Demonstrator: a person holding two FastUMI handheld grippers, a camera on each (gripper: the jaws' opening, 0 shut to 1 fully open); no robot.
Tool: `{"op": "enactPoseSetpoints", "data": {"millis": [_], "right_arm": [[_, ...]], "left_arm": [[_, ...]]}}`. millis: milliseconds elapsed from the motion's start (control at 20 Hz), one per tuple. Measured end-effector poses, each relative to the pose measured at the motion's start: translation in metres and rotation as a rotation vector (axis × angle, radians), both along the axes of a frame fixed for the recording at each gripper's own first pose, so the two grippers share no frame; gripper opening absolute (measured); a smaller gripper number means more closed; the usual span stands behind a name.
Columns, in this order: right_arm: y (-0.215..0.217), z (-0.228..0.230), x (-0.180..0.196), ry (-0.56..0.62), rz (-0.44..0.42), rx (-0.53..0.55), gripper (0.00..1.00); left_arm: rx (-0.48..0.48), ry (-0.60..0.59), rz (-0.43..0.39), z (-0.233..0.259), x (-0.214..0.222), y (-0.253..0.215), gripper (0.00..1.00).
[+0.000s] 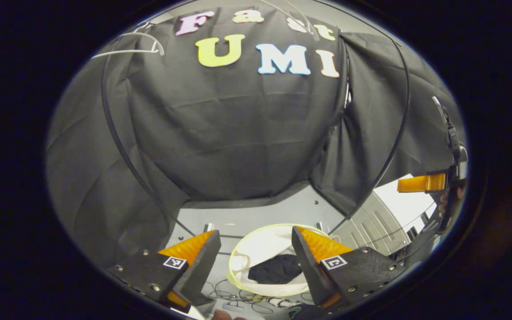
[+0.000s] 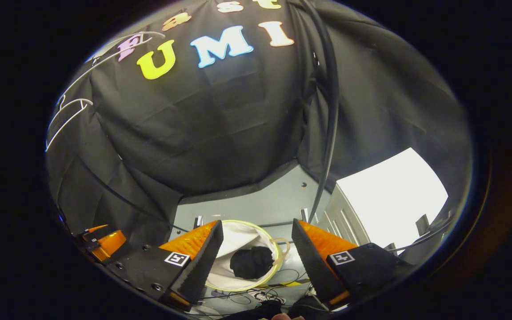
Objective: Grasp the clothes on the hanger with both hands and then place them into the laundry hamper below.
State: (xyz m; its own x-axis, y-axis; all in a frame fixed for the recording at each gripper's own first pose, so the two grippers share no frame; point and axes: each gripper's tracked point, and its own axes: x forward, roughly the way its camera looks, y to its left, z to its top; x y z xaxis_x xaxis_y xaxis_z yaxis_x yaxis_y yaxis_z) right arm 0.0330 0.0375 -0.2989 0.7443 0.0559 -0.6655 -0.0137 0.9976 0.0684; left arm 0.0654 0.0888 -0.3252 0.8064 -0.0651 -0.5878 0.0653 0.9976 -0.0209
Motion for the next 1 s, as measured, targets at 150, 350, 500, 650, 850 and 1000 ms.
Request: {"op": "enactPoseSetpoints", "data": {"millis": [150,350,500,650,850,1000], "right_arm": [[-0.027,0.034,0.006,-0.083,-0.037,-0.023,0.98],[-0.051,0.083,0.014,-0.194,-0.032,-0.038,0.98],[-0.072,0.106,0.02,-0.252,-0.022,-0.044,0.98],[-0.091,0.128,0.022,-0.3,-0.02,-0.039,0.98],[-0.109,0.177,0.028,-0.425,-0.012,-0.012,0.98],[-0.118,0.216,0.032,-0.529,0.01,0.03,0.98]], "left_arm": [[0.008,-0.077,0.028,0.054,-0.002,-0.014,0.94],[0.025,-0.191,0.05,0.124,0.005,-0.049,0.91],[0.021,-0.253,0.071,0.168,0.009,-0.072,0.91],[0.036,-0.335,0.107,0.218,0.012,-0.089,0.9],[-0.001,-0.423,0.113,0.267,-0.004,-0.134,0.9],[-0.042,-0.521,0.135,0.308,-0.009,-0.153,0.9]]}}
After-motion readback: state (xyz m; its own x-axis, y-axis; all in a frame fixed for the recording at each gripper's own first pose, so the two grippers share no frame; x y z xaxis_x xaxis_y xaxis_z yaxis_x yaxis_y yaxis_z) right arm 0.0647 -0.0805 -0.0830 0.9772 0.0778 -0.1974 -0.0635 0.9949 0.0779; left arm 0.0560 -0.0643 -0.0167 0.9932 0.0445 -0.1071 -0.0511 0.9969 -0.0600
